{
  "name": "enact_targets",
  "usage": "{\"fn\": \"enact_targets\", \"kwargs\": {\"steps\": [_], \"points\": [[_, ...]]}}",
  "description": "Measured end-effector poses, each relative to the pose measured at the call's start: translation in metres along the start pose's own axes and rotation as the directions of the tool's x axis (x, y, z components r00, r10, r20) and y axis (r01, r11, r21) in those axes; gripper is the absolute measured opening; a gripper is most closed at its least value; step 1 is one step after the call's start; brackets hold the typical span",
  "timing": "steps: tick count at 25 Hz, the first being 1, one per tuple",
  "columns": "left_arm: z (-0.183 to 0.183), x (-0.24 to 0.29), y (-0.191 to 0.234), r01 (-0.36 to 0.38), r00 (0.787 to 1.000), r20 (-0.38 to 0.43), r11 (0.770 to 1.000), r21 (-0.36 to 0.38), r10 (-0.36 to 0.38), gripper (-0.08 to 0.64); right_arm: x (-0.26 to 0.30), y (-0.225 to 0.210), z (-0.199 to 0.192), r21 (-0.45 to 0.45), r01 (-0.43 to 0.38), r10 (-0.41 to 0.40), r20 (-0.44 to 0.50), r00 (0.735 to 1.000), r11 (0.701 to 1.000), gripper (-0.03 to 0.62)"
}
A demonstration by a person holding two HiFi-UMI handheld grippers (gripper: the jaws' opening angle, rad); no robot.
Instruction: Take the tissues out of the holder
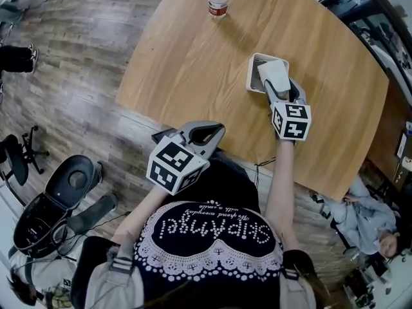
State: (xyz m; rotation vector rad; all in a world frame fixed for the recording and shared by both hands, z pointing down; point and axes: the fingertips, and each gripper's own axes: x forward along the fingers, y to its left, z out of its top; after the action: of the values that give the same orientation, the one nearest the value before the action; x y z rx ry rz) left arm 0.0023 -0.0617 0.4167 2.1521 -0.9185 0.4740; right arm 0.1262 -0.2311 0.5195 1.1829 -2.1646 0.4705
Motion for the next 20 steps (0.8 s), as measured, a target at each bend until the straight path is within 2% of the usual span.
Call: {"fn": "enact_targets", "kwargs": {"steps": [14, 20], "points": [[-0.004, -0.005, -0.012, 0.054, 0.998, 0.003, 0.997, 0.053, -0.055, 0.006, -0.055, 0.016, 0.029, 0.057, 0.022, -0.03, 0.144, 0.989, 0.998, 0.282], [-0.006, -0.011, -0.023, 0.066, 0.998, 0.007, 0.994, 0.087, -0.067, 0.006, -0.084, 0.028, 0.022, 0.097, 0.022, -0.039, 0.173, 0.984, 0.995, 0.282]]}}
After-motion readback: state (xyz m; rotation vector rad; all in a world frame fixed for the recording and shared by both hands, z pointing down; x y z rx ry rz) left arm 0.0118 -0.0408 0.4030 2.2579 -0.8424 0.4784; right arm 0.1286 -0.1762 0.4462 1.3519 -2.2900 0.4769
